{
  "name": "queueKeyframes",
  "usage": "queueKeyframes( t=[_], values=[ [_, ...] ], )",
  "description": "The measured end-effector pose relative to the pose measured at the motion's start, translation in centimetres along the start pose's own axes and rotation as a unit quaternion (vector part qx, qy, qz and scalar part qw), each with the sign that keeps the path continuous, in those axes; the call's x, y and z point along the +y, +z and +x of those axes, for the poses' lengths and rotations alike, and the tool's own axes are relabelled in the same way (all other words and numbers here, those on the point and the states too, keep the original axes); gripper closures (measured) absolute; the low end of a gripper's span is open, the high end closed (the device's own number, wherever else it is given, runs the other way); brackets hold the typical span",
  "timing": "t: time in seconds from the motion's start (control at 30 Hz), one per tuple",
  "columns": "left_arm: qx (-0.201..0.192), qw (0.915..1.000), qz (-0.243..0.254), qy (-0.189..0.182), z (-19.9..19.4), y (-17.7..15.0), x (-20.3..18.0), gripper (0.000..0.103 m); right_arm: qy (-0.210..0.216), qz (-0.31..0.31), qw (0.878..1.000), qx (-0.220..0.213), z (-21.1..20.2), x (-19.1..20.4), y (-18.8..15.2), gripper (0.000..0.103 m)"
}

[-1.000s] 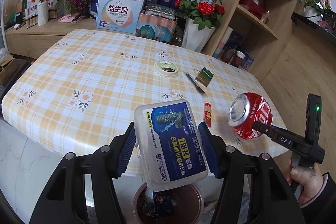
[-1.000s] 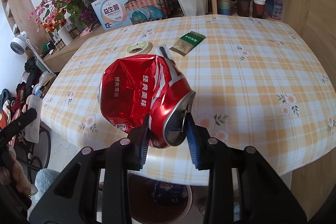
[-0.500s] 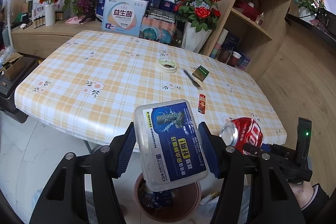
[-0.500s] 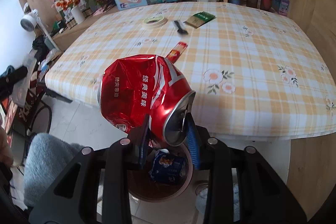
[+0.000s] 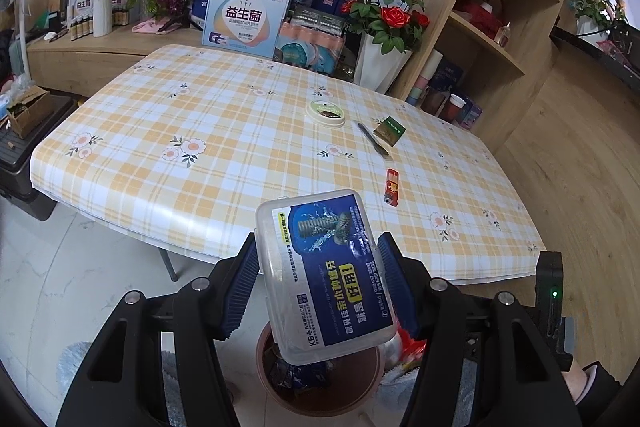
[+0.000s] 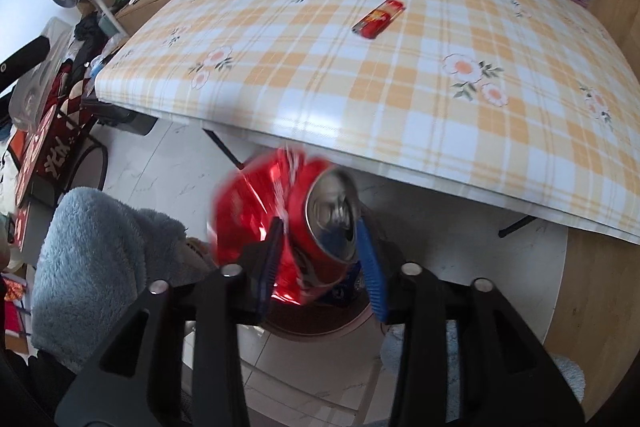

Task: Collect trash
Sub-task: 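Open the right gripper to drop the red can into the brown bin, then open the left gripper to drop the clear plastic box into the bin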

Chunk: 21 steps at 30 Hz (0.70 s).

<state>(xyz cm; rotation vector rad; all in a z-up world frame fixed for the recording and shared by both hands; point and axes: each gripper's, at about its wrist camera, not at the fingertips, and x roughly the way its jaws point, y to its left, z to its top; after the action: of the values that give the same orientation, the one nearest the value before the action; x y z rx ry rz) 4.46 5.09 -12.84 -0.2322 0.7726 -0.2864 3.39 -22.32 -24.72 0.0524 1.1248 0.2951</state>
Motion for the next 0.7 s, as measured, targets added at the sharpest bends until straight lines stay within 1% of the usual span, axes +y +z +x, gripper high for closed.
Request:
queueKeyframes(
  t=[0.03,0.07,0.13,0.17,0.2,0.27,0.33,0.47,0.53,0.7],
  values=[
    [0.001,1.0,-0.001,0.0,0.1,0.0,0.1,0.045,0.0,0.004,1.0,-0.003,0.0,0.1,0.0,0.047],
    [0.003,1.0,-0.002,0.0,0.2,-0.1,0.2,0.045,0.002,0.007,1.0,-0.007,0.0,0.0,0.1,0.043],
    [0.005,1.0,-0.003,0.0,0.4,-0.2,0.2,0.045,0.002,0.014,1.0,-0.019,-0.4,-0.2,0.4,0.039],
    [0.007,1.0,-0.002,-0.001,0.5,-0.3,0.2,0.045,-0.002,0.019,0.999,-0.027,-0.8,-0.4,0.6,0.034],
    [0.01,0.9999,-0.002,-0.002,0.6,-0.3,0.2,0.045,-0.006,0.024,0.999,-0.037,-1.2,-0.7,0.8,0.031],
    [0.014,0.9999,0.0,-0.005,0.9,-0.5,-0.1,0.045,-0.02,0.039,0.997,-0.064,-2.4,-1.5,1.4,0.019],
    [0.019,0.9998,0.001,-0.01,1.2,-0.7,-0.3,0.045,-0.035,0.055,0.994,-0.092,-3.7,-2.3,2.0,0.012],
    [0.027,0.9995,0.007,-0.016,1.7,-0.9,-1.0,0.045,-0.059,0.074,0.987,-0.133,-6.0,-3.7,3.3,0.007],
    [0.032,0.9992,0.012,-0.019,2.0,-1.1,-1.4,0.045,-0.064,0.079,0.984,-0.149,-7.0,-4.2,3.8,0.006],
    [0.047,0.9983,0.025,-0.025,2.8,-1.6,-2.3,0.045,-0.077,0.088,0.977,-0.177,-8.9,-5.1,4.4,0.006]
  ],
)
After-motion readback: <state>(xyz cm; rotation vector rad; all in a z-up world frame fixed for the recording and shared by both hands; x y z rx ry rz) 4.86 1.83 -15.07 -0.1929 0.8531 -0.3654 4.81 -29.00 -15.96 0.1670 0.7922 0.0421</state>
